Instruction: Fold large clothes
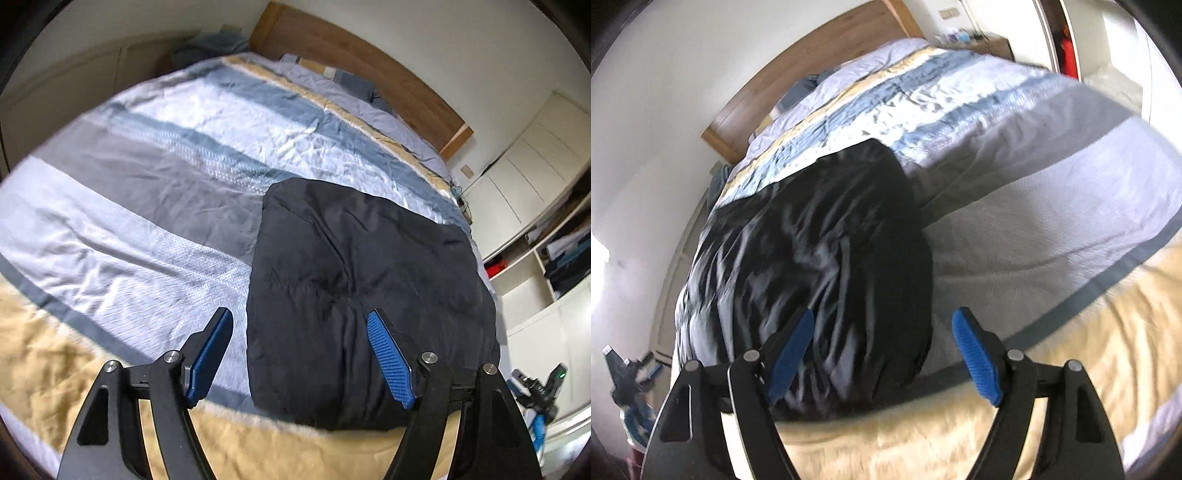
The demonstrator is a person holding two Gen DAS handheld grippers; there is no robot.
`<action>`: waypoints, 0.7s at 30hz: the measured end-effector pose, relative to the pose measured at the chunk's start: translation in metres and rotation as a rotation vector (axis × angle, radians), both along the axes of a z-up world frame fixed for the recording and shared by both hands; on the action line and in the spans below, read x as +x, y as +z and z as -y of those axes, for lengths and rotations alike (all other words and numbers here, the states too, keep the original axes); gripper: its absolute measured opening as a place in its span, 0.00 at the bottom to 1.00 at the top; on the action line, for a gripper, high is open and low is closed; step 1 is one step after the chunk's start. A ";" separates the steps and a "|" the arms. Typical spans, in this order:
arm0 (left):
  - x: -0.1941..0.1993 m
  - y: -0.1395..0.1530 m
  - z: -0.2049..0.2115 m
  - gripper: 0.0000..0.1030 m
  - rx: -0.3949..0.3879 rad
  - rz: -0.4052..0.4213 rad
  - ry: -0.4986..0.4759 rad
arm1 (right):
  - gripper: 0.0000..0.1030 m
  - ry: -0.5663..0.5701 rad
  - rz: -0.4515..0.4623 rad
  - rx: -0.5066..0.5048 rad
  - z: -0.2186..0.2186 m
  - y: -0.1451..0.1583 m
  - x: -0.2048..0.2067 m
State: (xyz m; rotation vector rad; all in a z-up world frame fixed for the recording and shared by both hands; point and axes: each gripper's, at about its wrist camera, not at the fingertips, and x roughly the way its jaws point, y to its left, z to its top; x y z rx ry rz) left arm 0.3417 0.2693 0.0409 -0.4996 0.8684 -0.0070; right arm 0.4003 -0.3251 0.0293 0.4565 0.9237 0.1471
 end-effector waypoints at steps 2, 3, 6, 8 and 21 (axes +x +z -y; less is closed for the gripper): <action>-0.015 0.007 0.008 0.72 0.043 0.013 0.007 | 0.75 0.014 0.019 -0.023 0.004 -0.006 -0.016; -0.021 0.008 0.012 0.72 0.058 0.020 0.010 | 0.75 0.022 0.028 -0.033 -0.002 -0.003 -0.025; -0.048 0.016 0.032 0.72 0.135 0.046 0.027 | 0.75 0.054 0.049 -0.069 -0.022 0.002 -0.051; -0.069 0.021 0.048 0.74 0.183 0.075 0.034 | 0.75 0.074 0.072 -0.096 -0.034 0.006 -0.068; -0.191 0.033 0.143 1.00 0.458 0.217 0.092 | 0.75 0.154 0.210 -0.206 -0.092 0.041 -0.177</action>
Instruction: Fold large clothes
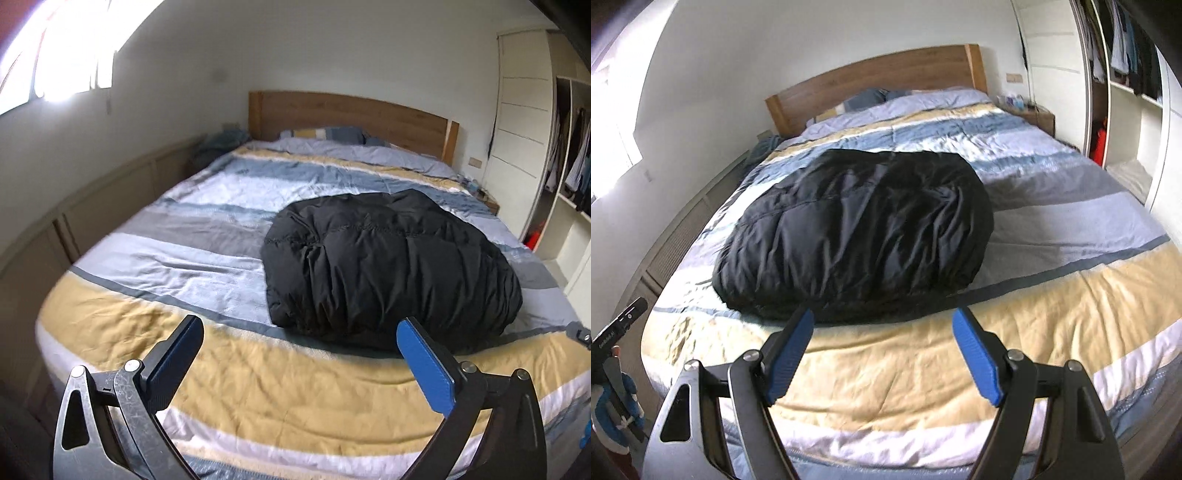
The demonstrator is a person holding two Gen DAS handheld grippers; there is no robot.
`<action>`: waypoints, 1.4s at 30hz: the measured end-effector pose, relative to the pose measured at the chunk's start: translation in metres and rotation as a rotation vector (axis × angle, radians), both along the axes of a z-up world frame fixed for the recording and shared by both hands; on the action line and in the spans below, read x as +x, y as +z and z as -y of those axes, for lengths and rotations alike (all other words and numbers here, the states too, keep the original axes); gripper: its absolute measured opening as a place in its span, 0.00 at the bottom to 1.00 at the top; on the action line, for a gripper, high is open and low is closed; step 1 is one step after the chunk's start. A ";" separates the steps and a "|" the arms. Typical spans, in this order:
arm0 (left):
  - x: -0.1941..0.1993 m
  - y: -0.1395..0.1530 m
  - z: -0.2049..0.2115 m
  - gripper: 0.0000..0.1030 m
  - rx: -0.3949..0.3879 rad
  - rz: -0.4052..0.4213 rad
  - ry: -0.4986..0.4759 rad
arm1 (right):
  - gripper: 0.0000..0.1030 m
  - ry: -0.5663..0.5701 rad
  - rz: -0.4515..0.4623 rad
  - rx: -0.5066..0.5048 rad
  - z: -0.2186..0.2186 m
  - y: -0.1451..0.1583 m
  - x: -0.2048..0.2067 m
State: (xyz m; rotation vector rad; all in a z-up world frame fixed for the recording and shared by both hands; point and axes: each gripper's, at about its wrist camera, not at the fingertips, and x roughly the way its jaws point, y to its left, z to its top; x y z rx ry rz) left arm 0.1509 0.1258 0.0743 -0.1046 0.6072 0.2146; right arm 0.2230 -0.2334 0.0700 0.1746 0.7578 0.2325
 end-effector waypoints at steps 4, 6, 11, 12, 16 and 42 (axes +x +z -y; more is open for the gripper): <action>-0.028 0.008 0.015 1.00 0.038 0.048 0.007 | 0.75 0.023 0.055 -0.004 -0.012 0.012 -0.029; -0.041 0.014 0.021 1.00 0.049 0.074 0.008 | 0.75 0.026 0.084 -0.013 -0.017 0.018 -0.041; -0.065 0.028 0.031 1.00 0.076 0.135 -0.002 | 0.75 0.039 0.135 -0.055 -0.026 0.028 -0.064; -0.069 0.031 0.034 1.00 0.084 0.149 -0.003 | 0.75 0.039 0.144 -0.062 -0.027 0.029 -0.068; -0.079 0.037 0.042 1.00 0.092 0.174 -0.017 | 0.75 0.040 0.173 -0.079 -0.030 0.033 -0.078; -0.102 0.036 0.070 1.00 0.145 0.224 -0.041 | 0.75 0.008 0.203 -0.127 -0.022 0.023 -0.098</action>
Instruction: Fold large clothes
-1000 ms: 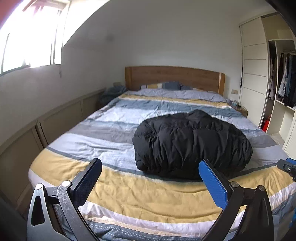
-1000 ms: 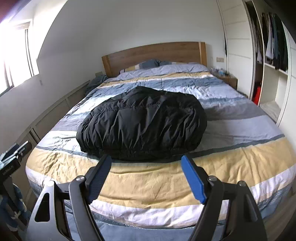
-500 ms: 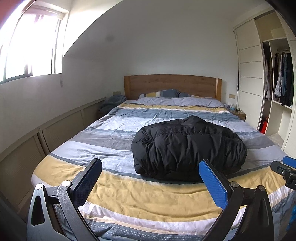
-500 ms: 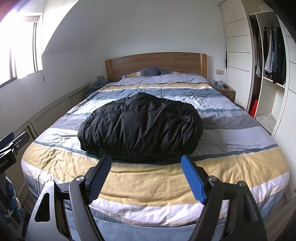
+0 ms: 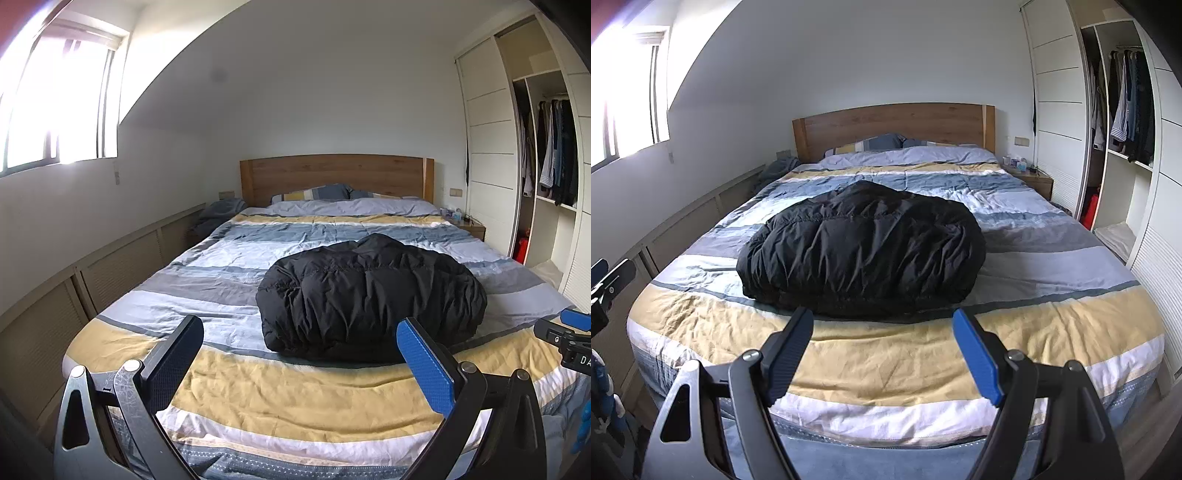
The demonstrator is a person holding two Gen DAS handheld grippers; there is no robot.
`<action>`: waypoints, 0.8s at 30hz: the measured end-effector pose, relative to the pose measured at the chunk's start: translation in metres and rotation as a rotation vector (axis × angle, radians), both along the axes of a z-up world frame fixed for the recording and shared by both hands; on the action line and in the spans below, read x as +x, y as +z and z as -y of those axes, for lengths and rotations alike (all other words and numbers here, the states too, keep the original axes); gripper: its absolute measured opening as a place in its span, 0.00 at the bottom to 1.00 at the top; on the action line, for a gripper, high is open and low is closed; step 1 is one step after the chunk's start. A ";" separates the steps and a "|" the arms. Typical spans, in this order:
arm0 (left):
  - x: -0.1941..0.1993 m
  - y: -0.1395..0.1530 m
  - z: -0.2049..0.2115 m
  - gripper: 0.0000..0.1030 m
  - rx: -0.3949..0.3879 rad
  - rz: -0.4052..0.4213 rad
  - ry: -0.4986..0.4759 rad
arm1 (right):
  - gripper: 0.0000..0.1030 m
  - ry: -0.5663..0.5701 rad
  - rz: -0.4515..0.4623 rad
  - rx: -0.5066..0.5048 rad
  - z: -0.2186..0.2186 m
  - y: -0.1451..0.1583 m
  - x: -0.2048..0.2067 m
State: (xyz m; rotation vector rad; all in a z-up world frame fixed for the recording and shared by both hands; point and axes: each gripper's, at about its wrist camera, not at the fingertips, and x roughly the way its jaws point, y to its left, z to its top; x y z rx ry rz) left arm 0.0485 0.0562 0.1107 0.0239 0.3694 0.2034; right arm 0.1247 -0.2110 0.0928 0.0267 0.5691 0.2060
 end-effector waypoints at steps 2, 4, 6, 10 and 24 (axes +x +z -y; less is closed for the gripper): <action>0.000 -0.001 0.001 1.00 -0.002 0.000 -0.004 | 0.75 -0.006 -0.001 -0.004 0.002 -0.001 0.000; 0.000 -0.001 0.001 1.00 -0.004 -0.002 -0.006 | 0.75 -0.010 0.000 -0.005 0.003 -0.002 0.001; 0.001 -0.003 0.000 1.00 -0.009 -0.006 -0.008 | 0.75 -0.014 0.002 -0.009 0.004 -0.002 0.001; 0.002 -0.008 -0.002 1.00 -0.015 -0.018 -0.010 | 0.75 -0.019 0.006 -0.024 0.005 -0.003 0.000; 0.005 -0.016 -0.004 1.00 -0.024 -0.027 -0.015 | 0.75 -0.018 -0.015 -0.047 0.004 -0.012 0.006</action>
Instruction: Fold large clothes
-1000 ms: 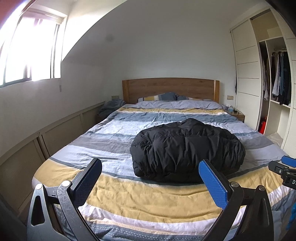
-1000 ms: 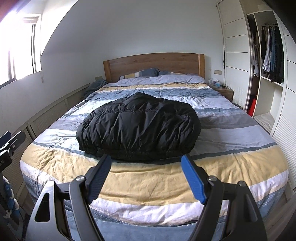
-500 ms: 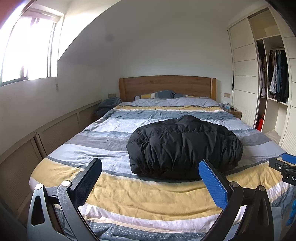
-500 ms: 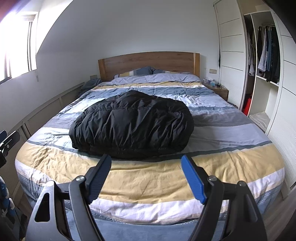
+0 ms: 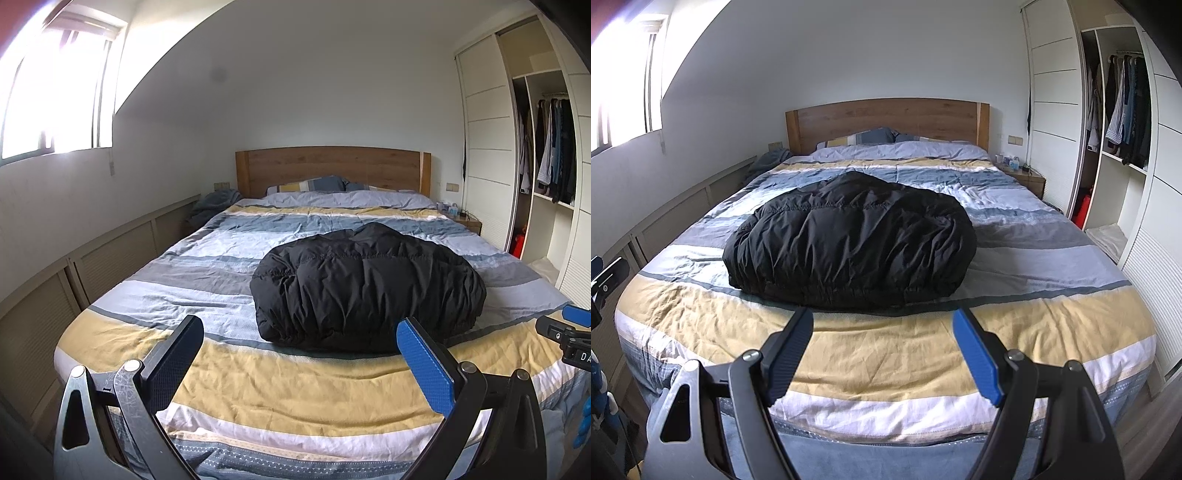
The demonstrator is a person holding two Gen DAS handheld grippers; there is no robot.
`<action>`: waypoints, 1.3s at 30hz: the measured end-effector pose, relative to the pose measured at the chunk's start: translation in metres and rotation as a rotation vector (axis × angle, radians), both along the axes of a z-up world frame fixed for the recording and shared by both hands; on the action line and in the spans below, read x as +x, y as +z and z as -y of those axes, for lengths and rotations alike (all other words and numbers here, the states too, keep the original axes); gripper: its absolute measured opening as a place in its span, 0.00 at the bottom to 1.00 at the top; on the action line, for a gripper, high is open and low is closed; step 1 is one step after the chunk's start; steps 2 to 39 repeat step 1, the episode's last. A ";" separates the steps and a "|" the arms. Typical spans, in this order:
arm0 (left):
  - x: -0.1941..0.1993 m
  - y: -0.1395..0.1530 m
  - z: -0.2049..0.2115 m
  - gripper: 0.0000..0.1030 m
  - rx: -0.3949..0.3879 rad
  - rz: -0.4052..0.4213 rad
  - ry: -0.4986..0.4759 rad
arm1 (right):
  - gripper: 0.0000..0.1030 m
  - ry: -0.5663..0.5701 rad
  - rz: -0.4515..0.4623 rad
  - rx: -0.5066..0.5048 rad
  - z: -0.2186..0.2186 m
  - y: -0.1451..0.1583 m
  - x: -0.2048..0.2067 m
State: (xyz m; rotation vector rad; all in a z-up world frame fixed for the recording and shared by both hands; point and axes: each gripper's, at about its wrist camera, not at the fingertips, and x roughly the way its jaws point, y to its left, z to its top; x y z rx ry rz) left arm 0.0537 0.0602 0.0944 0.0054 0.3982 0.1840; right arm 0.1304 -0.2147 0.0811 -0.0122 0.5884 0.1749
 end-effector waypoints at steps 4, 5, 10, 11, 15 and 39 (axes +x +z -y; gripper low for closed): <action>0.000 -0.001 0.000 1.00 -0.002 -0.002 -0.001 | 0.75 0.000 -0.001 -0.003 0.000 -0.001 0.001; 0.000 -0.001 0.000 1.00 -0.002 -0.002 -0.001 | 0.75 0.000 -0.001 -0.003 0.000 -0.001 0.001; 0.000 -0.001 0.000 1.00 -0.002 -0.002 -0.001 | 0.75 0.000 -0.001 -0.003 0.000 -0.001 0.001; 0.000 -0.001 0.000 1.00 -0.002 -0.002 -0.001 | 0.75 0.000 -0.001 -0.003 0.000 -0.001 0.001; 0.000 -0.001 0.000 1.00 -0.002 -0.002 -0.001 | 0.75 0.000 -0.001 -0.003 0.000 -0.001 0.001; 0.000 -0.001 0.000 1.00 -0.002 -0.002 -0.001 | 0.75 0.000 -0.001 -0.003 0.000 -0.001 0.001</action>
